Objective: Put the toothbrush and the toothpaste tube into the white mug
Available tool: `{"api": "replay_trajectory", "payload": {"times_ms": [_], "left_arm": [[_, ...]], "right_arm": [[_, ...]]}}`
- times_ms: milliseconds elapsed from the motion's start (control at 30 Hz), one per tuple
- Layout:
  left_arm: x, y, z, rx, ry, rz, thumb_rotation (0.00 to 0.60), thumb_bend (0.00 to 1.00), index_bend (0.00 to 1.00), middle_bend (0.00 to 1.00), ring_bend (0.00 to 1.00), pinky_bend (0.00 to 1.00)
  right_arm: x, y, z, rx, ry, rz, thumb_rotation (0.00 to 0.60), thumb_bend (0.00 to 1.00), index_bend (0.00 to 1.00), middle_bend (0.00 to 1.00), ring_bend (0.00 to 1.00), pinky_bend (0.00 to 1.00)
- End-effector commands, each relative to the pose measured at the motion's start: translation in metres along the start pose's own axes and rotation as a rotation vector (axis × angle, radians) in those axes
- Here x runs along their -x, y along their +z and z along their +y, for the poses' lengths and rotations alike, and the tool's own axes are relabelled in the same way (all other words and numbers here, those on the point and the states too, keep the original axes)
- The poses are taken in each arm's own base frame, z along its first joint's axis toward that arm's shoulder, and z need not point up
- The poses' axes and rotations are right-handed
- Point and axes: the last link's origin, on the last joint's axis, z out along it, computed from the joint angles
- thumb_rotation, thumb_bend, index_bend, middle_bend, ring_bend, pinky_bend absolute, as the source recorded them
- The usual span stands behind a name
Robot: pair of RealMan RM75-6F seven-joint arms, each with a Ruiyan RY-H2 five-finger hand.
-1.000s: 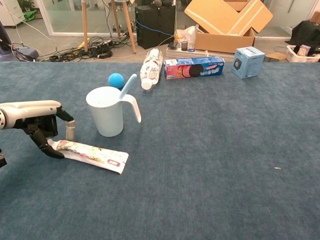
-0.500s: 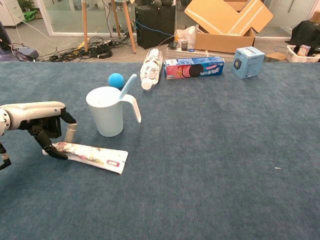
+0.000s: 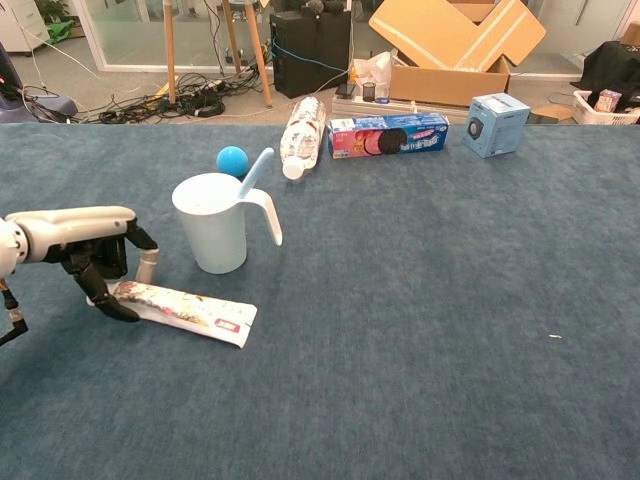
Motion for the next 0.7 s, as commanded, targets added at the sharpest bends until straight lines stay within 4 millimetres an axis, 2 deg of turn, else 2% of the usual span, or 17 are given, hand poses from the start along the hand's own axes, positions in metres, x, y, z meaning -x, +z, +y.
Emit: {"api": "replay_trajectory", "payload": {"times_ms": [33, 333, 400, 533, 700], "left_arm": [[0.0, 0.0, 0.0, -0.001, 0.002, 0.001, 0.6, 0.1, 0.6, 1.0, 1.0, 1.0], [0.001, -0.002, -0.001, -0.006, 0.01, 0.009, 0.6, 0.41, 0.67, 1.0, 1.0, 1.0], [0.001, -0.002, -0.001, -0.008, 0.013, 0.012, 0.6, 0.46, 0.68, 1.0, 1.0, 1.0], [-0.002, -0.008, -0.003, -0.009, 0.034, 0.024, 0.6, 0.51, 0.69, 1.0, 1.0, 1.0], [-0.009, -0.025, -0.004, 0.0, 0.074, 0.039, 0.6, 0.52, 0.69, 1.0, 1.0, 1.0]], "right_arm": [[0.0, 0.0, 0.0, -0.001, 0.0, 0.0, 0.6, 0.01, 0.11, 0.02, 0.01, 0.4], [0.0, 0.0, 0.0, 0.0, -0.001, 0.0, 0.6, 0.01, 0.11, 0.02, 0.01, 0.4], [0.0, 0.0, 0.0, -0.001, 0.0, 0.0, 0.6, 0.01, 0.11, 0.02, 0.01, 0.4], [0.0, 0.0, 0.0, 0.0, 0.0, 0.0, 0.6, 0.01, 0.11, 0.02, 0.01, 0.4], [0.0, 0.0, 0.0, -0.002, 0.001, 0.002, 0.6, 0.01, 0.11, 0.02, 0.01, 0.4]]}}
